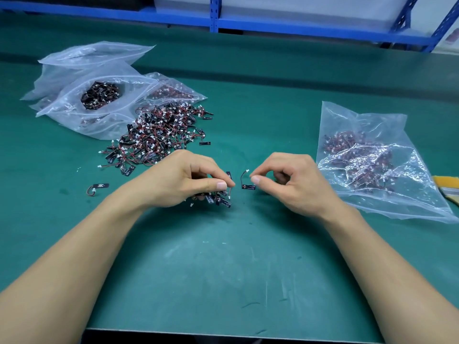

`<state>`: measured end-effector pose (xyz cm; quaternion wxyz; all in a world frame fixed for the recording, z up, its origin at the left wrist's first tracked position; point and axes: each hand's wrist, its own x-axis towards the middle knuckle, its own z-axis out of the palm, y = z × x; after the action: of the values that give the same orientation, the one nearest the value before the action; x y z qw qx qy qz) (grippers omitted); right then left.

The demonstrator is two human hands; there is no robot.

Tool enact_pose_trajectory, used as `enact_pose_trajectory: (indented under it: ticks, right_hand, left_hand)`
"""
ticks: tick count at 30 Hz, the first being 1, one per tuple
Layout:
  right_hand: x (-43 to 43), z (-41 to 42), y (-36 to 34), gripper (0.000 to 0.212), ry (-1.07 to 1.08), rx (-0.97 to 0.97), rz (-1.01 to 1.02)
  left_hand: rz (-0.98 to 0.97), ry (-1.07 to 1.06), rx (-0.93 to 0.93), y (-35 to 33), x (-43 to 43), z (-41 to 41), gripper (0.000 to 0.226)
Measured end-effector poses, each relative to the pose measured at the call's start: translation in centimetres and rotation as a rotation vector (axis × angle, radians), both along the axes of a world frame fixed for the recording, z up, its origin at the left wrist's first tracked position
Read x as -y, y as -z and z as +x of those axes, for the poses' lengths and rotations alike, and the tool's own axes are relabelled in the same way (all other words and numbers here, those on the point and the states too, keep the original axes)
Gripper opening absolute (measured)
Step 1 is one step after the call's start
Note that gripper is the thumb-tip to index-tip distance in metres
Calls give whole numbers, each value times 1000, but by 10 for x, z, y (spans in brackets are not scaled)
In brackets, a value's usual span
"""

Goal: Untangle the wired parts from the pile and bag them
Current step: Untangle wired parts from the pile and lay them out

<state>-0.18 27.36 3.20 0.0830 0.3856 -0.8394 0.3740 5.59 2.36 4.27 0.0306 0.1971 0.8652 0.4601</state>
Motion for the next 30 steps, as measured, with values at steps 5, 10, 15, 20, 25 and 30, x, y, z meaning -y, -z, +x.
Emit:
enact_pose_trajectory:
  ticks: [5, 10, 15, 20, 25, 30]
  right_hand:
    - [18, 20, 0, 48, -98, 86, 108]
    - [26, 23, 7, 24, -77, 174, 35]
    - [21, 22, 5, 14, -158, 266, 11]
    - [12, 18, -1, 14, -229, 338, 56]
    - [6, 17, -3, 20, -271, 383, 144]
    - [6, 16, -2, 17, -292, 408, 200]
  left_hand:
    - [99, -16, -2, 3, -7, 2, 23]
    - [174, -7, -29, 0, -13, 3, 16]
    - [186, -40, -19, -1, -9, 3, 16]
    - [185, -37, 88, -1, 0, 0, 16]
    - [158, -34, 184, 0, 7, -1, 12]
    - [159, -116, 152, -3, 14, -1, 17]
